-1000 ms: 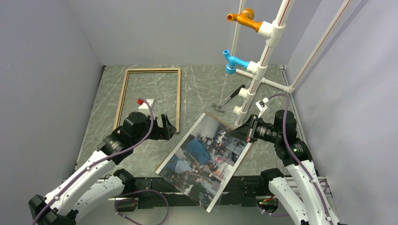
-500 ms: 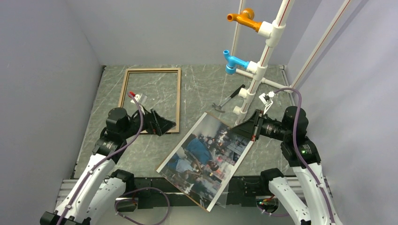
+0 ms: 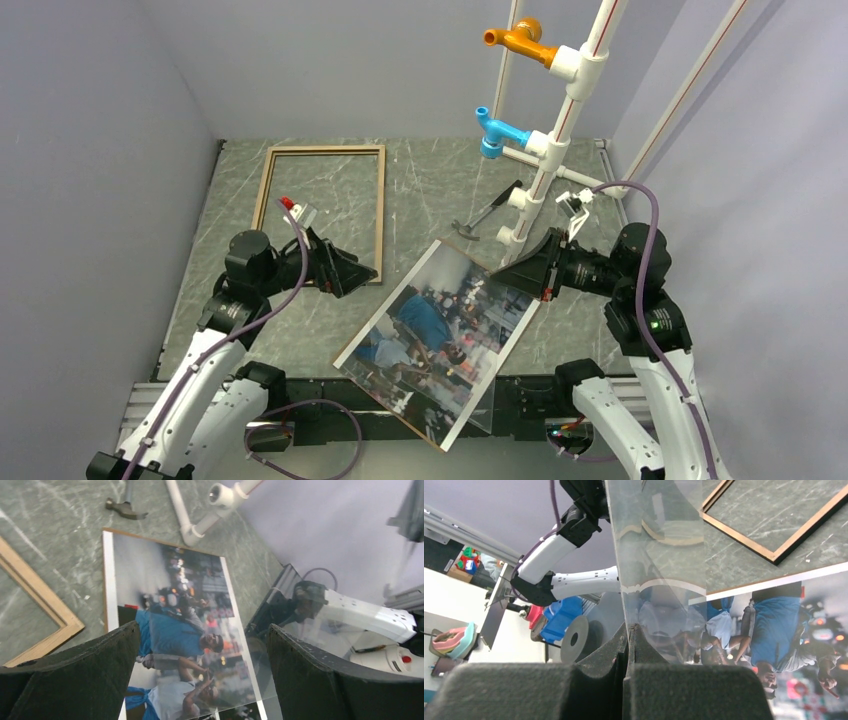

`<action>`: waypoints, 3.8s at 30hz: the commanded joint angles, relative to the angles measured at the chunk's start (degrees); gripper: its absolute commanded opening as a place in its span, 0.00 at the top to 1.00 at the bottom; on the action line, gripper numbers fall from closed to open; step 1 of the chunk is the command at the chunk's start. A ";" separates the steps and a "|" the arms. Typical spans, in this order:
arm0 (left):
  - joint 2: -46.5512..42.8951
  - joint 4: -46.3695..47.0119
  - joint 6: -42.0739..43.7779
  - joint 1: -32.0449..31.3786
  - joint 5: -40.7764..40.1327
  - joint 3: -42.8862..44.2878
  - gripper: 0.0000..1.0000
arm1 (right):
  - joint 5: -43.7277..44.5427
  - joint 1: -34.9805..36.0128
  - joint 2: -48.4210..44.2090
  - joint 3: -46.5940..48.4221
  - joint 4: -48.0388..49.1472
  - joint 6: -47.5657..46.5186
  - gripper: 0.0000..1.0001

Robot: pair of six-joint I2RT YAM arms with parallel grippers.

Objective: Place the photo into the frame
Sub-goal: Pick up the photo frame item at the center of the board.

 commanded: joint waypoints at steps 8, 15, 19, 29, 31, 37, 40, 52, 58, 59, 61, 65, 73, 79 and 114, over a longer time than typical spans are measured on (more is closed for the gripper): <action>-3.18 6.20 -0.12 0.44 2.11 -0.05 0.01 | -4.32 0.05 0.51 3.98 5.22 1.72 1.00; -6.76 12.85 -1.68 0.39 10.48 -0.47 0.03 | -4.78 0.03 1.23 5.52 3.31 -0.10 1.00; -8.02 14.33 -3.10 0.39 13.75 -0.34 0.09 | -4.60 0.06 1.65 5.89 2.92 -0.55 1.00; -11.10 1.16 1.81 0.41 14.22 3.79 0.20 | -1.59 0.06 2.60 5.68 -0.42 -3.55 1.00; -12.66 -4.18 4.49 0.39 10.12 5.60 0.12 | -1.08 0.05 2.71 5.74 -1.36 -4.46 1.00; -16.45 -13.84 8.39 0.40 0.75 8.66 0.01 | -0.82 0.10 2.52 4.58 -0.52 -4.17 1.00; -17.03 -13.47 8.05 0.39 0.61 8.51 0.00 | -1.27 -0.01 2.23 3.90 1.21 -3.12 1.00; -17.46 -12.17 7.46 0.44 5.89 8.76 0.07 | 1.81 0.04 1.88 2.82 2.36 -2.03 1.00; -17.16 -11.98 7.67 0.39 12.48 8.82 0.19 | 2.87 0.08 2.53 1.65 2.89 -2.05 1.00; -16.98 -11.95 7.69 0.39 13.39 8.98 0.20 | 2.97 0.05 2.61 1.44 3.10 -1.98 1.00; -16.59 -11.67 7.35 0.38 14.00 9.02 0.24 | 3.27 -0.03 2.62 1.13 3.48 -1.81 1.00; -16.30 -9.83 6.19 0.39 14.94 8.73 0.36 | 3.29 0.00 2.86 0.92 3.84 -1.97 1.00; -16.32 -12.67 7.72 0.40 15.00 10.48 0.42 | 3.33 0.01 2.58 0.19 3.78 -3.19 1.00; -17.30 -16.80 9.78 0.38 10.93 11.64 0.46 | 4.06 -0.07 2.14 -0.52 4.93 -2.34 1.00; -14.94 -9.83 0.75 0.38 10.50 15.70 1.00 | 0.80 0.01 -1.39 -7.55 14.78 0.16 0.07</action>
